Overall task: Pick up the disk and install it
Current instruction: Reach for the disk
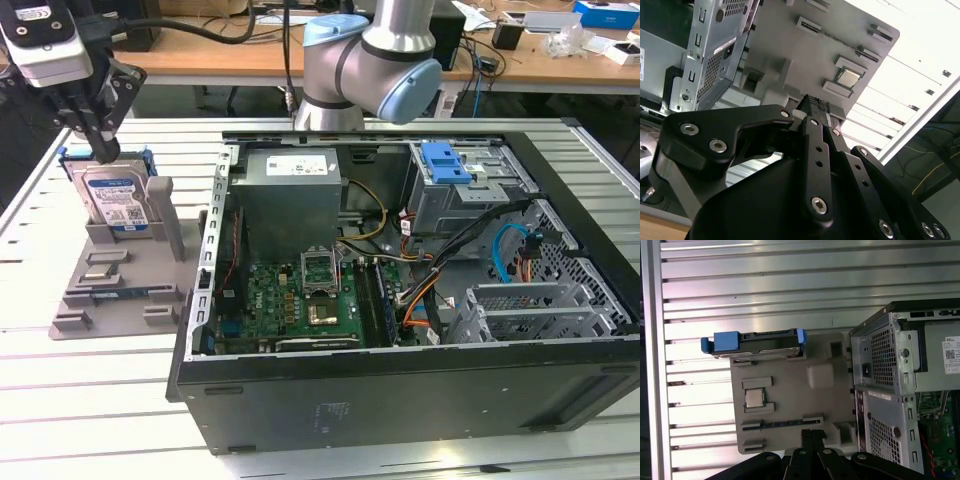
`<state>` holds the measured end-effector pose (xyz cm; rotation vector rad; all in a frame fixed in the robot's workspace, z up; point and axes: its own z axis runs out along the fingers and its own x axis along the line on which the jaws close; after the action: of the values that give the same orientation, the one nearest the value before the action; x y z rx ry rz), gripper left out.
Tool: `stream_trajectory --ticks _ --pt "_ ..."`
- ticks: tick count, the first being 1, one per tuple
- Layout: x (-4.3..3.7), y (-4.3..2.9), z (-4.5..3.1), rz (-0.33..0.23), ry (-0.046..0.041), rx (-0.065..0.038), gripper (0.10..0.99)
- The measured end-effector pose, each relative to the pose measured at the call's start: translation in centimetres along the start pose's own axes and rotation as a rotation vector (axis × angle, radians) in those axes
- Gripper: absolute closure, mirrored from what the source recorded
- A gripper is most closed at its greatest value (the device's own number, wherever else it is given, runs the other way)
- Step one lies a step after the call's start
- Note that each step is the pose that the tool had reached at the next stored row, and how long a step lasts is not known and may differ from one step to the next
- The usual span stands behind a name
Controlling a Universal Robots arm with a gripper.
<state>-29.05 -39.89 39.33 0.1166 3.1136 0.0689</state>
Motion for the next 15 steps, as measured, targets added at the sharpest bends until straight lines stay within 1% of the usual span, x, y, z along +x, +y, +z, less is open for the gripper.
stream_trajectory --ticks 2,15 --pt "0.54 -0.04 -0.02 0.0 0.0001 0.0 0.98" --pt "2.57 -0.19 -0.07 0.0 0.0001 0.0 0.98"
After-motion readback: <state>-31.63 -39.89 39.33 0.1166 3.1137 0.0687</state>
